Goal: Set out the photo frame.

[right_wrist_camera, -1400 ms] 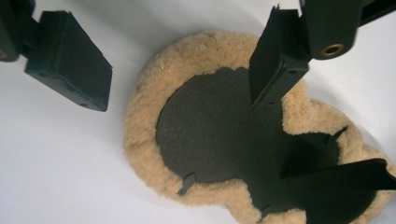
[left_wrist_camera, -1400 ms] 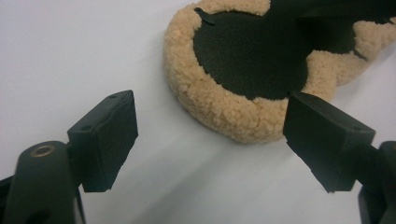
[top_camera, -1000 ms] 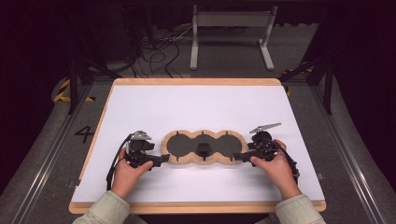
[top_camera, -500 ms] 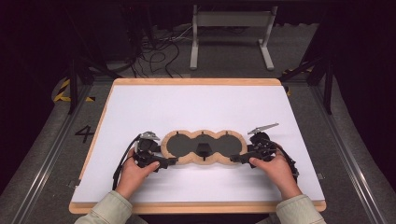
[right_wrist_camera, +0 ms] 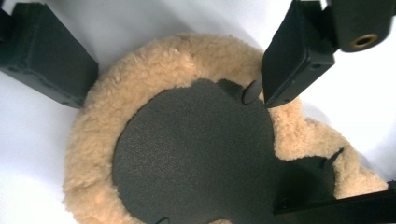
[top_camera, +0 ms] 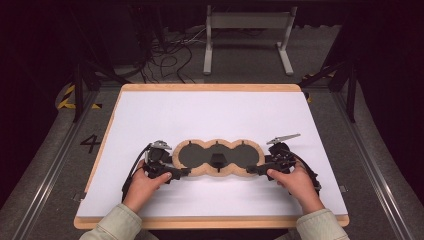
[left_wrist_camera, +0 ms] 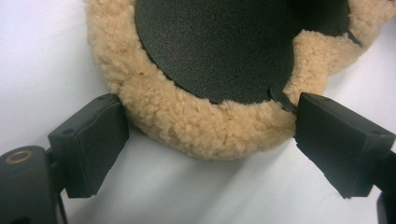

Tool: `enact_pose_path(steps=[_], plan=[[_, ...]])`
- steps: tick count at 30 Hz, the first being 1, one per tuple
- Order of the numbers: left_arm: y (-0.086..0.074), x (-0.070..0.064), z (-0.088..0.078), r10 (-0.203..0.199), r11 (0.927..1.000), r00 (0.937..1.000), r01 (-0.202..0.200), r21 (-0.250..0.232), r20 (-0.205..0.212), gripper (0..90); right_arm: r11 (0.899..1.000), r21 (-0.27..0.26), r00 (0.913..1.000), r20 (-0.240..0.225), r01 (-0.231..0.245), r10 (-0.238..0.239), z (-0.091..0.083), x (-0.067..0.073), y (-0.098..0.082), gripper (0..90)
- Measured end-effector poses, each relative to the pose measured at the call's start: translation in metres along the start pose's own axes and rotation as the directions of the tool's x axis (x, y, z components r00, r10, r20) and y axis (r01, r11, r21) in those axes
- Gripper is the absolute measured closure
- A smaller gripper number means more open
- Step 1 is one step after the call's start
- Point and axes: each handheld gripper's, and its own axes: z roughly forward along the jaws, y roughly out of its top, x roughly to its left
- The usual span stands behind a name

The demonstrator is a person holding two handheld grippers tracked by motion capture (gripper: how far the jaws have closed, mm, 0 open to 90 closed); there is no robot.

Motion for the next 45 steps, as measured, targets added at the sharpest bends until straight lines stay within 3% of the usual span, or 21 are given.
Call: enact_pose_path(steps=[7,9,12,21,25,28,32,35,37,45], plan=[[0.001,0.002,-0.001,0.004,1.0,1.0,-0.004,0.001,0.002,13.4,0.999,-0.007,0.9992,0.003,-0.039,0.039,0.0,0.0,0.0,12.4],[0.001,0.003,-0.002,-0.018,0.9998,0.9997,0.018,-0.006,0.014,14.8,0.999,0.008,0.9985,0.023,-0.049,0.049,0.001,0.003,0.003,13.0],[0.001,0.002,-0.002,-0.018,0.9998,0.9998,0.018,-0.006,0.013,15.1,0.997,0.027,0.9974,0.031,-0.066,0.065,0.001,0.004,0.006,14.9],[0.002,0.003,-0.003,-0.019,0.9998,0.9998,0.019,-0.009,-0.004,17.0,0.997,0.037,0.997,0.023,-0.075,0.074,-0.002,0.002,0.007,19.2],[0.002,0.002,-0.007,-0.023,0.9991,0.9995,0.022,-0.035,-0.023,22.5,0.995,0.011,0.995,0.018,-0.098,0.098,-0.008,0.0,0.006,25.4],[0.002,0.002,-0.013,-0.024,0.9977,0.9973,0.02,-0.065,-0.069,32.0,0.995,-0.02,0.9947,0.019,-0.1,0.101,-0.013,0.001,0.006,30.7],[0.0,0.003,-0.019,-0.046,0.9945,0.9938,0.036,-0.098,-0.101,42.7,0.993,-0.087,0.9936,0.077,-0.076,0.083,-0.025,0.013,0.009,46.8],[0.0,0.002,-0.025,-0.046,0.9904,0.9901,0.027,-0.135,-0.132,51.3,0.993,-0.105,0.9884,0.136,-0.054,0.068,-0.03,0.018,0.01,58.8],[0.0,0.002,-0.027,-0.054,0.9888,0.9879,0.032,-0.146,-0.145,55.0,0.991,-0.122,0.9872,0.142,-0.055,0.072,-0.032,0.019,0.009,63.6],[-0.002,0.001,-0.032,-0.048,0.9844,0.9846,0.018,-0.175,-0.168,63.6,0.99,-0.14,0.9842,0.169,-0.029,0.053,-0.036,0.022,0.008,72.0]])
